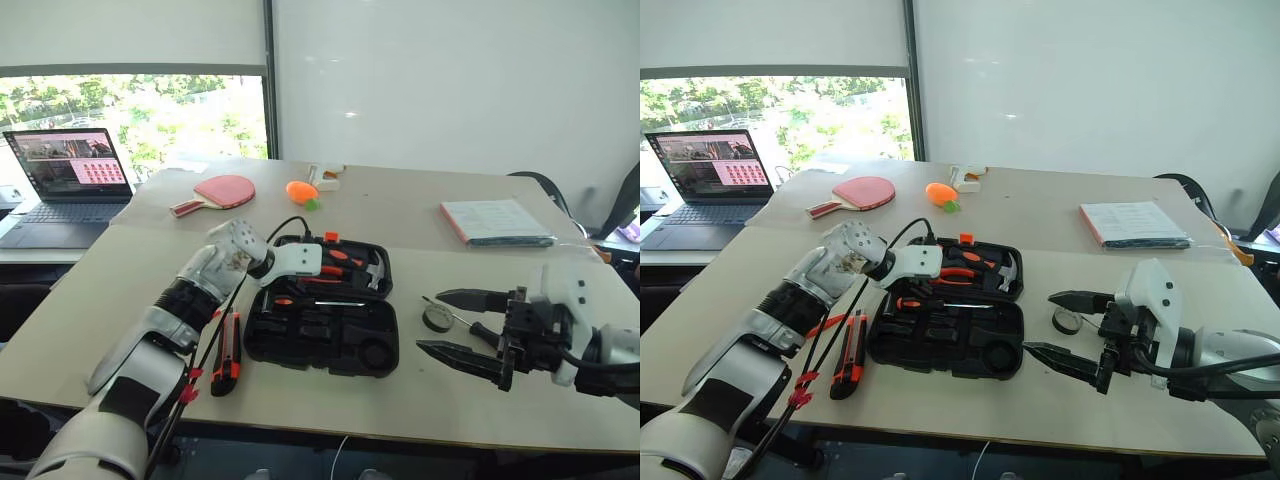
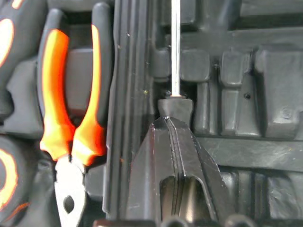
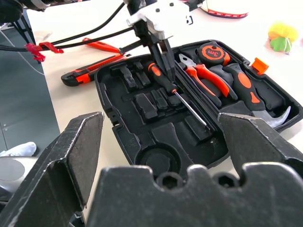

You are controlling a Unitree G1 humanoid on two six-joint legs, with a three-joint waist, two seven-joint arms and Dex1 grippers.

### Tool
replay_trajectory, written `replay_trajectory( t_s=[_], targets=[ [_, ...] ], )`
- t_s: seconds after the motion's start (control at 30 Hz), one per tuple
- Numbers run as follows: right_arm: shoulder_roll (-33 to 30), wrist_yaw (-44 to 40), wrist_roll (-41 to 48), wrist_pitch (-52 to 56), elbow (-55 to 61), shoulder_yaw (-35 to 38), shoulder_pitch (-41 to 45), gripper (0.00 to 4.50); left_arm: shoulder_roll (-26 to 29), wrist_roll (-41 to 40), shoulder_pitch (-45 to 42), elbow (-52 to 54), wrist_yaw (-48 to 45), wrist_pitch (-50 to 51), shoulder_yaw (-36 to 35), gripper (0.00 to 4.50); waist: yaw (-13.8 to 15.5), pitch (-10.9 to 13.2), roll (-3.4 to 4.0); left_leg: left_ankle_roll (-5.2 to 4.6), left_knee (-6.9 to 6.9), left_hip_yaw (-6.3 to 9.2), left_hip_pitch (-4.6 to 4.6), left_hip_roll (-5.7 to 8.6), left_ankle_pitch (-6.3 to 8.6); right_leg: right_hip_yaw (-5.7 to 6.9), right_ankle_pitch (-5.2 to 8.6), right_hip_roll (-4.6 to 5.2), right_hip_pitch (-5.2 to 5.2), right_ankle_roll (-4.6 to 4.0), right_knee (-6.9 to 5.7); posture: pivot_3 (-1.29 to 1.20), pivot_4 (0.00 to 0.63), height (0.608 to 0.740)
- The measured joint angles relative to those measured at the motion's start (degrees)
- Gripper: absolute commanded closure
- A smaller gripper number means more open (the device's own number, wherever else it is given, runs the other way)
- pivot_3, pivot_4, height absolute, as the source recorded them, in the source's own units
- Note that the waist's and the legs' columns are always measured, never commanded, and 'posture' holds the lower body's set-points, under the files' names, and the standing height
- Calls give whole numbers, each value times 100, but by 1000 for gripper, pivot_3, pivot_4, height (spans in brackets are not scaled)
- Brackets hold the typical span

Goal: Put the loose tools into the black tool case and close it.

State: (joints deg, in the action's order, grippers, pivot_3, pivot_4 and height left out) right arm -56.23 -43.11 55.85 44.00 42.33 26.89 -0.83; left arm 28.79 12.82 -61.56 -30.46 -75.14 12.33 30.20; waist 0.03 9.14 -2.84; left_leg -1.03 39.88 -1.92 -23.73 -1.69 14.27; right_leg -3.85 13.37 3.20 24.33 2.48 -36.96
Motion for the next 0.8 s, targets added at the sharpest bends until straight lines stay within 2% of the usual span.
replay_trajectory(
  t_s=[0.53,0.8],
  targets=[
    [132,-6,-237,-11,-21,-59,-43,0,-161,242,-17,-164,27,-209,-57,4474,4,0,1,0,0,0,0,1,0,0,0,1,-2,1,1,0,150,737],
    [179,-29,-296,-12,-25,-59,-56,0,-194,-148,-218,-199,-365,337,-445,4474,-1,0,0,0,0,1,-1,0,0,0,0,0,1,0,0,0,150,737]
  ],
)
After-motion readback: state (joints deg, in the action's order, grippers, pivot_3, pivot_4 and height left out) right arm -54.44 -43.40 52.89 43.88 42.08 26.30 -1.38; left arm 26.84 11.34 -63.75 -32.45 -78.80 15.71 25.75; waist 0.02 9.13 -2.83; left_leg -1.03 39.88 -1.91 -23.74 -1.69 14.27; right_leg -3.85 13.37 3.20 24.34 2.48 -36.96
